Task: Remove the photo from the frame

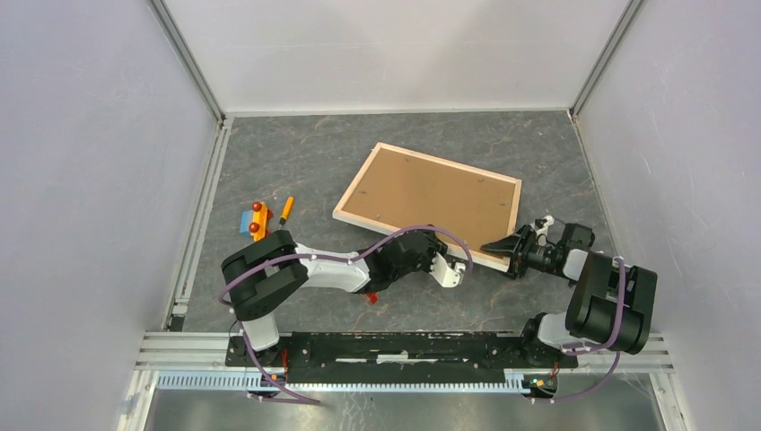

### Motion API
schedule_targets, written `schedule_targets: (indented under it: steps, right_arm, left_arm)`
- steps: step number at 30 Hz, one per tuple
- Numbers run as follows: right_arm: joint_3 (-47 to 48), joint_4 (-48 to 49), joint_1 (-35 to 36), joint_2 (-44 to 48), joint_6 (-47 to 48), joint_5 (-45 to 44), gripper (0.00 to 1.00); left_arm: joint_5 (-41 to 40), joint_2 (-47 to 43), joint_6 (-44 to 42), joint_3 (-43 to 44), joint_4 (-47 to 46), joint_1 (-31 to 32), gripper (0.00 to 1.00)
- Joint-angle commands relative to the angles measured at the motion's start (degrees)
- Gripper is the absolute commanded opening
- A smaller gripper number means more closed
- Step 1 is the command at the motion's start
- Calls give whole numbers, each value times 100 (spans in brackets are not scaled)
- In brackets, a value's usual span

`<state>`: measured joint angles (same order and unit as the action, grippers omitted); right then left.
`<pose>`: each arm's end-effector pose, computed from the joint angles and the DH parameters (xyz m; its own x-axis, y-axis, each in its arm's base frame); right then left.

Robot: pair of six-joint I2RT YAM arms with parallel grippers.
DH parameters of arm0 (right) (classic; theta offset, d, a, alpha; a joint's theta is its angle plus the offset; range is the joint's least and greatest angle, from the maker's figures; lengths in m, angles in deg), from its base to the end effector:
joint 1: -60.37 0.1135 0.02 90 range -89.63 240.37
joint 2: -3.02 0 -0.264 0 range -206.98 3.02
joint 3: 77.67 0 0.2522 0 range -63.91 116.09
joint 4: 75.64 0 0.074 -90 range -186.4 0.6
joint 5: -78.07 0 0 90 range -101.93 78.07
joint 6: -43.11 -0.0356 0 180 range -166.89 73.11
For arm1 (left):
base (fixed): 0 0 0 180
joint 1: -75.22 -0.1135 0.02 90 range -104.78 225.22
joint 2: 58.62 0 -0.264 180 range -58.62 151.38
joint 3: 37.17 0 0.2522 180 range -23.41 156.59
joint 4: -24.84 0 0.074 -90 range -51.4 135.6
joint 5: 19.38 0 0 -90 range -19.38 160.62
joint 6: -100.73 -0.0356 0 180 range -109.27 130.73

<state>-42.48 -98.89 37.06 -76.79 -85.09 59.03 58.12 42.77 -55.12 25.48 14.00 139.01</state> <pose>0.1833 -0.0423 0.1169 -0.7910 0.5605 0.2455 0.3705 0.1195 0.9211 0.1681 -0.3240 0.1636 0.6376 0.7218 -0.2692 0.5124 -0.1364 0.8479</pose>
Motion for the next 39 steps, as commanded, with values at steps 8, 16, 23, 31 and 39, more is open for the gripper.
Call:
schedule_targets:
  steps: [8,16,23,31,39]
  right_arm:
    - [1937,-1206,-94,-215,1320,-271,93]
    - [2822,-646,-579,108,1208,-1089,98]
    - [3166,-380,-665,-199,1075,-1215,98]
    - [3098,-458,-665,-339,1267,-1263,98]
    - [3266,-1112,-666,-413,2378,-1231,98]
  left_arm:
    - [-128,-936,477,1251,1169,-398,2]
    - [366,-934,1925,3647,3950,-932,2]
    - [1020,-398,3079,5578,5707,-1292,2]
    - [2273,663,4671,8008,7153,-1932,2]
    - [3540,941,5078,8205,7400,-2290,2]
